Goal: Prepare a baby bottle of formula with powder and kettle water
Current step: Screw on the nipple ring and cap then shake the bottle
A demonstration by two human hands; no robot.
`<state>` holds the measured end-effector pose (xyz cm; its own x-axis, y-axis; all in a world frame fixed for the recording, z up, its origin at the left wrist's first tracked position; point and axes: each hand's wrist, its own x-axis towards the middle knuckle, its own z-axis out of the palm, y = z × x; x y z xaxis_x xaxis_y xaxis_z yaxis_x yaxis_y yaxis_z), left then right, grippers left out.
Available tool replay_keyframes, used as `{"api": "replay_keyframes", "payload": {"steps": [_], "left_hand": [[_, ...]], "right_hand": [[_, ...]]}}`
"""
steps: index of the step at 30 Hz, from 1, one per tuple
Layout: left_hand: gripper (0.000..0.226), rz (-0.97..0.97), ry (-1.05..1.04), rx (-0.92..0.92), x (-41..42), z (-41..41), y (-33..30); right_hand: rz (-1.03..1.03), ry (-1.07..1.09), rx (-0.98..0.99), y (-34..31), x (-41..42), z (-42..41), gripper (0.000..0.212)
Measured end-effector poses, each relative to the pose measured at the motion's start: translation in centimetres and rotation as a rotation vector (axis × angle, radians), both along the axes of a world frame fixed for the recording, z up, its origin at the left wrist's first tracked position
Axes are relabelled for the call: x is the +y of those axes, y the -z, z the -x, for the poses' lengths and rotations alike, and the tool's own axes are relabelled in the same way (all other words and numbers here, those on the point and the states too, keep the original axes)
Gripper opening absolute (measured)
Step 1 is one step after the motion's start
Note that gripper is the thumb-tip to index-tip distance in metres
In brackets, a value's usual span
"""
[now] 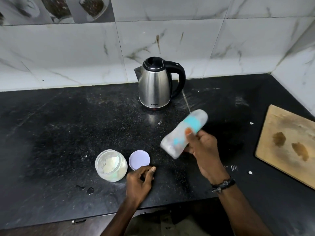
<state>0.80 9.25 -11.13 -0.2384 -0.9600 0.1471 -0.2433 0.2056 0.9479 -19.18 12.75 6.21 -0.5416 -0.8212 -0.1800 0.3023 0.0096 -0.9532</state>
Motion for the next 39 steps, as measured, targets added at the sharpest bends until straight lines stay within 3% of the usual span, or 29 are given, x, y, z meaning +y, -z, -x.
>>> {"api": "replay_keyframes", "payload": {"steps": [3, 6, 9, 11, 14, 19, 22, 23, 27, 29, 31, 34, 36, 39], "left_hand": [[0.025, 0.002, 0.013, 0.001, -0.1, -0.2, 0.1], [0.022, -0.008, 0.002, -0.021, 0.0, -0.1, -0.1], [0.015, -0.014, -0.01, -0.019, 0.0, -0.1, -0.4], [0.011, -0.009, 0.0, -0.026, 0.0, -0.2, -0.5], [0.013, -0.02, -0.011, -0.03, 0.0, -0.1, -0.5], [0.016, -0.015, -0.009, -0.017, -0.1, -0.2, -0.3], [0.014, -0.025, -0.014, -0.023, 0.0, 0.0, -0.5], [0.014, -0.027, -0.017, -0.026, 0.0, 0.0, -0.5], [0.014, -0.035, -0.002, -0.016, -0.1, -0.2, -0.3], [0.015, -0.035, -0.004, -0.025, 0.0, -0.2, -0.3], [0.017, -0.022, -0.011, -0.042, 0.0, -0.1, -0.4], [0.019, -0.02, -0.011, -0.038, 0.0, -0.1, -0.4], [0.02, -0.019, -0.007, -0.04, -0.1, -0.2, -0.2], [0.017, -0.037, -0.019, -0.045, 0.0, -0.1, -0.4]], "right_hand": [[0.038, -0.102, 0.083, -0.3, 0.3, -0.5, 0.07], [0.088, 0.065, -0.126, -0.5, 0.0, -0.8, 0.052], [0.007, -0.09, 0.1, -0.6, 0.0, -0.7, 0.039], [0.031, -0.134, 0.143, -0.6, 0.3, -0.4, 0.031], [0.092, 0.059, -0.073, -0.5, -0.1, -0.3, 0.038], [0.017, -0.106, 0.138, 0.0, 0.2, -0.2, 0.031], [0.12, 0.033, -0.072, 0.0, 0.3, -0.1, 0.032], [0.126, 0.043, -0.062, 0.3, 0.3, 0.0, 0.032], [0.121, -0.27, 0.207, 0.5, 1.2, -0.2, 0.042], [0.15, -0.128, 0.094, 0.4, 0.9, -0.1, 0.058], [0.154, 0.036, -0.083, 0.5, 0.5, -0.1, 0.058], [0.015, -0.121, 0.054, 0.4, 0.5, -0.4, 0.04], [0.025, -0.186, 0.106, 0.3, 0.8, -0.3, 0.044], [0.074, 0.013, -0.123, 0.2, 0.5, -0.2, 0.047]]}}
